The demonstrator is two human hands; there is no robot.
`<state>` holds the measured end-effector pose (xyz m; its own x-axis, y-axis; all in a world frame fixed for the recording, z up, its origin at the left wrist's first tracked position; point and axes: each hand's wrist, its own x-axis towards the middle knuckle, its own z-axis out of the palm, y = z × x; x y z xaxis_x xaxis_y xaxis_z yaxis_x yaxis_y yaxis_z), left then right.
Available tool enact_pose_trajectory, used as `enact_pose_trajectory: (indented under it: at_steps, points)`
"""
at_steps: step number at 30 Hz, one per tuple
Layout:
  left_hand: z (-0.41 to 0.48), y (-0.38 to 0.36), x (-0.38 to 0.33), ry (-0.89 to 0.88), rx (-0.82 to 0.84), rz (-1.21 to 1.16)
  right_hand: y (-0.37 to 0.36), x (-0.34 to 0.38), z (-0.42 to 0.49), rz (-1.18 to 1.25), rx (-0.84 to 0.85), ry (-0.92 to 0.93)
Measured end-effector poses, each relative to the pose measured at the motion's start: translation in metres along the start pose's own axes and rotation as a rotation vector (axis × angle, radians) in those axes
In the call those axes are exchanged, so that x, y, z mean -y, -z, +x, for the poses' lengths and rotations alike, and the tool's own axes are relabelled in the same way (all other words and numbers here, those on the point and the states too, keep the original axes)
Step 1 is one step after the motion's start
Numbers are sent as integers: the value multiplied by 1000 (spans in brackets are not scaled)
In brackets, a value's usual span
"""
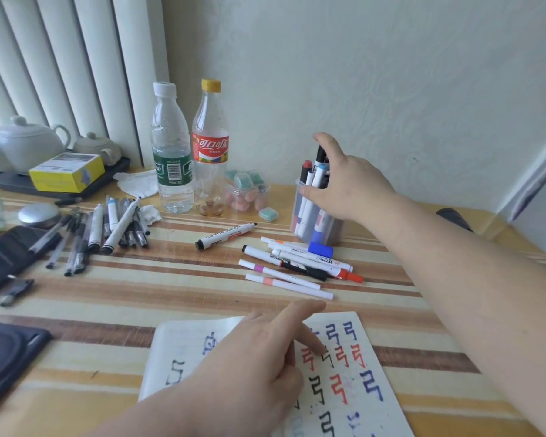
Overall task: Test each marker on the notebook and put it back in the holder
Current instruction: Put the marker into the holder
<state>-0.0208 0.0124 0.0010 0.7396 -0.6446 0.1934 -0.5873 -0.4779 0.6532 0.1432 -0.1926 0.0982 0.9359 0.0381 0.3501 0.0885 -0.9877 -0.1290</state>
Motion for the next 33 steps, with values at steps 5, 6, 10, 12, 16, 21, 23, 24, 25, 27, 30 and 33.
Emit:
enact_pose_trajectory:
  at_steps: [5,6,10,12,16,21,23,24,25,27,30,33]
  points:
    - [-1,1,1,-15,3,20,10,7,-3,-174,20,-152]
    - [-1,1,1,-17,0,18,13,4,-3,-160,38,-174]
    - [-1,-1,3,-22,-15,29,29,-8,2,-53,120,-190]
    - [-1,-1,3,-20,-14,34,40,-14,3,20,162,-205]
    - [-1,0,2,-17,-1,31,35,-34,3,159,113,-82]
    - [0,0,1,-26,3,26,23,-41,-4,542,209,50]
    - [-1,1,0,-32,-6,23,17,-39,-3,481,150,-2]
    - [-1,0,2,-34,-8,26,14,-35,-2,396,81,-49]
    - [0,-1,3,-34,-7,35,10,-30,-2,293,8,-103]
    - [2,-6,9,-37,-20,64,3,-21,0,108,-87,-212]
    - [4,-14,19,-37,-80,88,-2,-16,1,117,-116,-293]
    - [4,-8,12,-48,-56,91,3,-28,-2,338,-90,-137]
